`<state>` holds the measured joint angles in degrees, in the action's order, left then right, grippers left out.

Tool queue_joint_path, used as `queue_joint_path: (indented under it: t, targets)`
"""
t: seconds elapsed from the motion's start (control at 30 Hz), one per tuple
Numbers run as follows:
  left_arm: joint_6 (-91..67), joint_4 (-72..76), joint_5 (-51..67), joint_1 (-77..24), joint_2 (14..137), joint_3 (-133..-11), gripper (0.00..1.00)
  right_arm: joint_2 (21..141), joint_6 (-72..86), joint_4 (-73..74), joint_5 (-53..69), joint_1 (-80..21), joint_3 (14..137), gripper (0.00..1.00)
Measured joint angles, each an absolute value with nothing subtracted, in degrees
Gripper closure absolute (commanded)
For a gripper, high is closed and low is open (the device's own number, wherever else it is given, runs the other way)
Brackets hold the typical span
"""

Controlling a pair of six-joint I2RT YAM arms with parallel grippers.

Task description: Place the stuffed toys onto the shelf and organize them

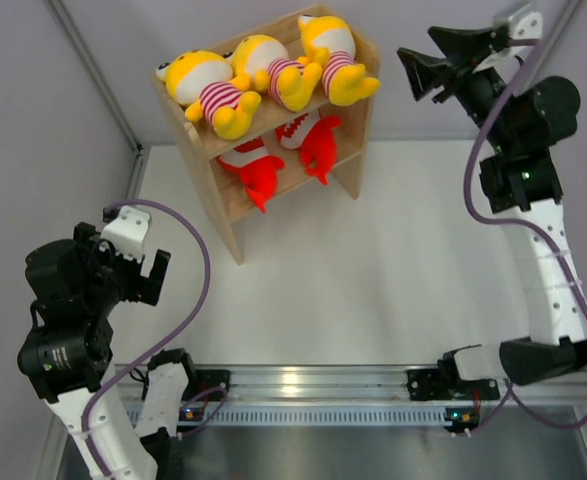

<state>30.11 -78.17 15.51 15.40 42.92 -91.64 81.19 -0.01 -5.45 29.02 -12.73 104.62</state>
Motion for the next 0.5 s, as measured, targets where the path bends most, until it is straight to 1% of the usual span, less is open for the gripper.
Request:
queue_joint_path:
  t: [0.03,0.07,0.13,0.17,0.2,0.3,0.5]
  targets:
    - [30.1,-78.2,15.5,15.4,42.9,-91.6,0.01,77.9,2.4,-5.0,24.1,-13.1,101.8,0.40]
    - [30.1,-78.1,15.4,15.4,42.9,-91.5,0.02,74.4,5.1,-4.6,19.5,-13.4,98.4,0.38]
    - [30.0,-78.2,15.4,15.4,42.9,-91.5,0.01,70.3,10.0,-4.1,13.7,-13.4,93.3,0.35]
    - [30.0,-78.1,15.4,15.4,42.9,-91.5,0.01,69.3,12.2,-4.1,11.8,-13.3,91.9,0.33]
    - [30.0,-78.2,15.4,15.4,42.9,-91.5,0.01,69.0,14.4,-4.1,10.4,-13.4,90.9,0.32]
    - [30.0,-78.2,15.3,15.4,42.9,-91.5,0.01,70.9,20.5,-4.4,8.6,-13.7,89.0,0.32]
    - [30.0,-78.1,15.3,15.4,42.8,-91.3,0.02,80.8,30.2,-5.3,9.2,-13.7,86.3,0.34]
